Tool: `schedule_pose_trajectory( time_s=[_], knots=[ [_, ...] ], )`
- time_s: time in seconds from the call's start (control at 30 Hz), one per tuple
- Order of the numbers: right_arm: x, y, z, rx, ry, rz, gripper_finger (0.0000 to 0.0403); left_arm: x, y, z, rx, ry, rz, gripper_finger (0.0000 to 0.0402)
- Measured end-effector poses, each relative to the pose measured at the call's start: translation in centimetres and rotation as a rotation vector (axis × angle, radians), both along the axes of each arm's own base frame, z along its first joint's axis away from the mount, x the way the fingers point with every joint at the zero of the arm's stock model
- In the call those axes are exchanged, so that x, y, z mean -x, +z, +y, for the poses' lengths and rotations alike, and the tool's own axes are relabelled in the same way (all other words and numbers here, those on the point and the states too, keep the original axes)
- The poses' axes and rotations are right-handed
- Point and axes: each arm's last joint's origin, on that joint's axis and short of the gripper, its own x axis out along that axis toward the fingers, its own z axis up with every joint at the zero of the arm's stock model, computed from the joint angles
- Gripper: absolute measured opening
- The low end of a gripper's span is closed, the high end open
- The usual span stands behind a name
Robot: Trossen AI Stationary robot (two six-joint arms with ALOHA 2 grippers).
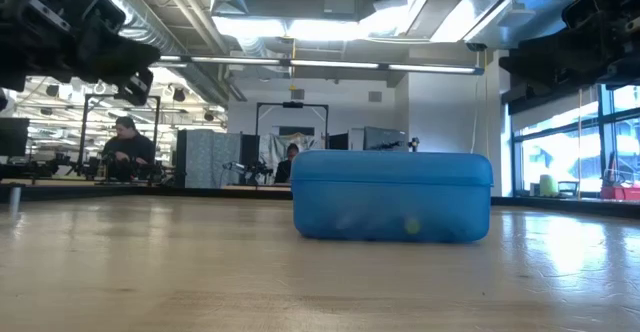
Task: Pick & place school supplies into a supply box
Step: Return to Home Position
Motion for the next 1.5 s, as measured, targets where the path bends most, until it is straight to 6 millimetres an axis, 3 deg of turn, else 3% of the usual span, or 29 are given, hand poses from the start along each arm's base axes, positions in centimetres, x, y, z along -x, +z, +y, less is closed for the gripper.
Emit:
schedule_pose_trajectory(
  time_s=[0.17,0.4,0.8,0.97,1.5],
  knots=[
    [0.0,0.0,-0.1,0.024,-0.045,0.004,0.0189,0.5,0.4,0.1,-0.027,0.053,-0.046,0.0005],
    [0.1,-0.2,-0.8,0.018,-0.263,0.024,0.0189,0.9,0.6,0.7,-0.036,0.145,-0.073,0.0007],
    [0.0,-0.2,-0.7,0.038,-0.240,0.029,0.0189,1.3,1.0,2.1,-0.001,0.531,-0.124,0.0008],
    [0.0,-0.2,-0.7,0.081,-0.242,0.033,0.0189,1.0,0.1,1.7,-0.013,0.647,-0.025,0.0004],
    [0.1,-0.2,-1.1,0.171,-0.325,0.042,0.0189,0.0,-0.3,0.4,-0.098,0.587,0.046,0.0005]
  ],
)
